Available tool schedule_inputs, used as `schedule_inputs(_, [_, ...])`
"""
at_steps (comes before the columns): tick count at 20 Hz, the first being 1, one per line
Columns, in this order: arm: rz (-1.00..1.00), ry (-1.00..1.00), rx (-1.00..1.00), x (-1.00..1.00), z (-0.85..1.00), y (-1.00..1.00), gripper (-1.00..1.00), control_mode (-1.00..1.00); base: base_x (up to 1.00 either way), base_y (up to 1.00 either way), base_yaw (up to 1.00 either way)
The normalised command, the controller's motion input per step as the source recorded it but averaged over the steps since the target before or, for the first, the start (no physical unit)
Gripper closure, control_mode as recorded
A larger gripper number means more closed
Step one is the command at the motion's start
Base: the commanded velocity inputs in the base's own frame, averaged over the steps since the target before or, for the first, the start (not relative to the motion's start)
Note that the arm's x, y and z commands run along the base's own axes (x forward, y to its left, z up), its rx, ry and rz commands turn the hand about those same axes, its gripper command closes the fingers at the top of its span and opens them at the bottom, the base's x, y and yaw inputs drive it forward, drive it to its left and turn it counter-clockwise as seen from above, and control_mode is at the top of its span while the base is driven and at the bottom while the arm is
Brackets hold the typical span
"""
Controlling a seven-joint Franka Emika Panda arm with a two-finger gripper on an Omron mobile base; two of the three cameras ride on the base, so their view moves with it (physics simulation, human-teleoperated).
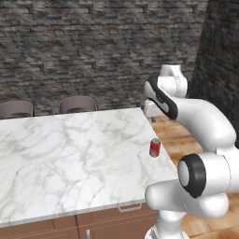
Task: Four empty soda cans are scattered around the kitchen. Gather all the cans and cluster them next to the stove for recycling.
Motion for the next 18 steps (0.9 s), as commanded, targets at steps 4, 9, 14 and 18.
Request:
schedule_inputs(4, [0.04,0.01,0.00,0.45,-0.37,0.00,-1.00,-1.00,0.00,0.00,0.00])
schedule_inputs(9, [0.05,0.00,0.00,0.36,-0.43,0.00,-1.00,-1.00,0.00,0.00,0.00])
schedule_inputs(14, [0.02,0.00,0.01,0.35,-0.29,-0.01,-1.00,-1.00,0.00,0.00,0.00])
schedule_inputs(18, [0.00,0.00,0.01,0.00,-0.11,-0.01,-1.00,-1.00,0.00,0.00,0.00])
